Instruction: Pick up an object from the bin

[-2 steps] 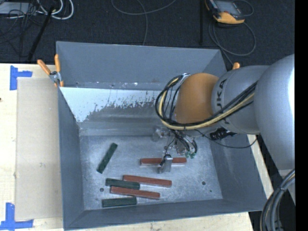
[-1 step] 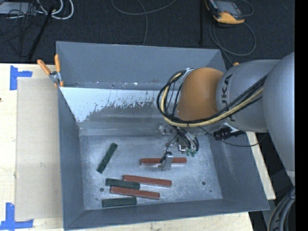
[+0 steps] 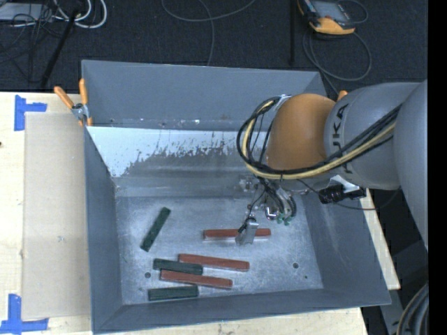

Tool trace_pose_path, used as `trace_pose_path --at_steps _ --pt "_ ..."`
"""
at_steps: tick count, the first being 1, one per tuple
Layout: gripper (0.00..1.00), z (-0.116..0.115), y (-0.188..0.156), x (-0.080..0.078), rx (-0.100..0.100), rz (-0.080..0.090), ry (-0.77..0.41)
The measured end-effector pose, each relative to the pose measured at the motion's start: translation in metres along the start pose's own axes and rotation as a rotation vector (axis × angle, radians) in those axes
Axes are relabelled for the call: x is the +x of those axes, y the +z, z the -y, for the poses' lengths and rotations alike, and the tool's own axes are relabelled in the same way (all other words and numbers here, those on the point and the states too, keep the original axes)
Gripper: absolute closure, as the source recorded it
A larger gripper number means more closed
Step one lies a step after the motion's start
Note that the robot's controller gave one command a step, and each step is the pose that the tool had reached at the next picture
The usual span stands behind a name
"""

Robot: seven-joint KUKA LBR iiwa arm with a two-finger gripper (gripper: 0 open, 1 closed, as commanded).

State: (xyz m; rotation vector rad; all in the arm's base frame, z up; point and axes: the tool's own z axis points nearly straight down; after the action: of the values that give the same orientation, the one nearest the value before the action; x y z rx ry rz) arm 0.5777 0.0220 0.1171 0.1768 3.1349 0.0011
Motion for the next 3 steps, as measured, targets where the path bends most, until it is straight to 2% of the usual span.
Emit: trace_pose_path --at_steps 1,2,3 --pt "0.00 0.0174 0.0502 0.0002 0.001 -0.007 0.071" --pt "0.00 0.0168 0.0506 0.0002 0.001 -0.003 0.067" --pt "1.00 0.0165 0.0499 -0.0002 0.001 -0.002 0.065"
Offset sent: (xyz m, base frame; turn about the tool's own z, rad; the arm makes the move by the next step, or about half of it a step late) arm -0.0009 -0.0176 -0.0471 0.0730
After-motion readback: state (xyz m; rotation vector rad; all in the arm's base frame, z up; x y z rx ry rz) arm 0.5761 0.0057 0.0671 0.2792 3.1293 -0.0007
